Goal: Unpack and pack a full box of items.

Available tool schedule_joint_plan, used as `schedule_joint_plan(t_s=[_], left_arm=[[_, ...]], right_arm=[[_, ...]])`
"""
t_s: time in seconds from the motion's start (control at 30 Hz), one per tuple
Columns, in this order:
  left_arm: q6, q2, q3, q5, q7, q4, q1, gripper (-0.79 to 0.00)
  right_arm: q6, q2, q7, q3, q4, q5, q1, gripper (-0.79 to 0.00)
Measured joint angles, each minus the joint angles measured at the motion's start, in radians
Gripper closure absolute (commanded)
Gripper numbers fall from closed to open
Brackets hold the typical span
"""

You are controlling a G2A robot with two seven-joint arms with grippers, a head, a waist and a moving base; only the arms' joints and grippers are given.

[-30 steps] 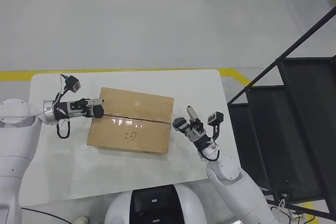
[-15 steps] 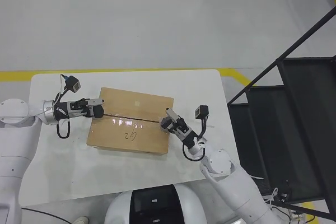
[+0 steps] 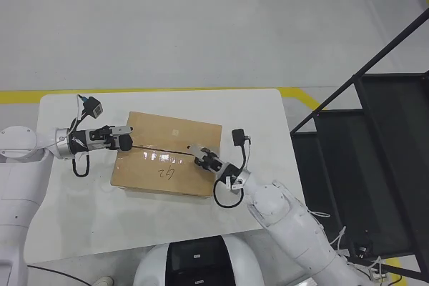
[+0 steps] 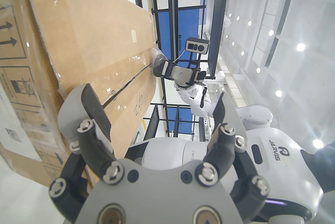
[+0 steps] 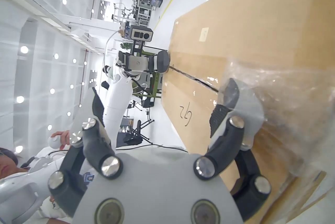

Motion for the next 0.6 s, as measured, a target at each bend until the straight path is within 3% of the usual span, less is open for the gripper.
schedule_joint_plan(t_s=[0.6], left_arm=[[0.000, 0.000, 0.000, 0.000, 0.000, 0.000, 0.000, -0.785]], right_arm=[[0.123, 0.011, -0.045, 0.105, -0.088, 0.002, -0.050, -0.785]])
